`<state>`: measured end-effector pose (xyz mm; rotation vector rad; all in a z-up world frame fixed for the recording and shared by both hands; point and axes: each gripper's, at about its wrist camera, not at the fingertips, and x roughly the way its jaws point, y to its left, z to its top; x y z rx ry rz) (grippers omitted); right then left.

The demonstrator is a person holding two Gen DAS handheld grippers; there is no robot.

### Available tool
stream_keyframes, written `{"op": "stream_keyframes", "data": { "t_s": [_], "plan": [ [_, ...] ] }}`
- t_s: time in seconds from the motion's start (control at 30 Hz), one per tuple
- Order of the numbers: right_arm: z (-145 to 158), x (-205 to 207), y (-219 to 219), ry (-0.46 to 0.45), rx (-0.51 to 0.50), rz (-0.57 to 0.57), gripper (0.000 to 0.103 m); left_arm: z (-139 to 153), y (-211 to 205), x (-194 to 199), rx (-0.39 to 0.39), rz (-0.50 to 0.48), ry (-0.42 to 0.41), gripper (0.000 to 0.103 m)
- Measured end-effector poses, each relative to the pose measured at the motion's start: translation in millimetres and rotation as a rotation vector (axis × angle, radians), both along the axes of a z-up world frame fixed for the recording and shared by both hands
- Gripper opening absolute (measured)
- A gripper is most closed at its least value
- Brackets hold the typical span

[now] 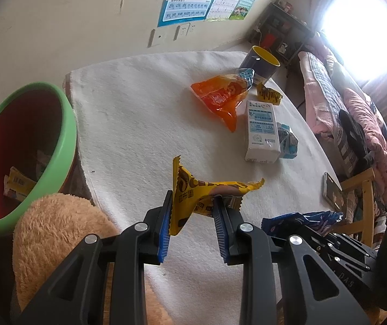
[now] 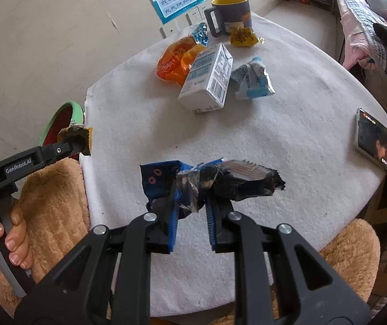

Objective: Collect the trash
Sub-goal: 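Lift the blue and yellow wrappers and turn toward the red bucket, then open both grippers over the red bucket to drop the wrappers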

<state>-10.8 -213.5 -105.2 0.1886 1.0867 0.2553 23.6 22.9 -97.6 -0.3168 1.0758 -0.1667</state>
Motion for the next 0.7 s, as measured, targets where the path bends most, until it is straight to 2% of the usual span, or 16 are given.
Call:
{"op": "stream_keyframes", "data": {
  "t_s": [0.33,0.5,0.7],
  "plan": [
    [16.2,7.5,15.4,-0.029,-0.009,0.022,0.018,9.9,13.6,-2.0,-0.029,0.033,-0.037,0.026],
    [26.1,16.1,38.3,-0.05,-0.007,0.07,0.018,28.8,43.2,-3.0,-0.027,0.105,-0.097,0.026],
    [39.1,27.5,84.3,-0.081,-0.005,0.162,0.018,33.7,92.1,-9.0,-0.025,0.219,-0.12,0.026]
  ]
}}
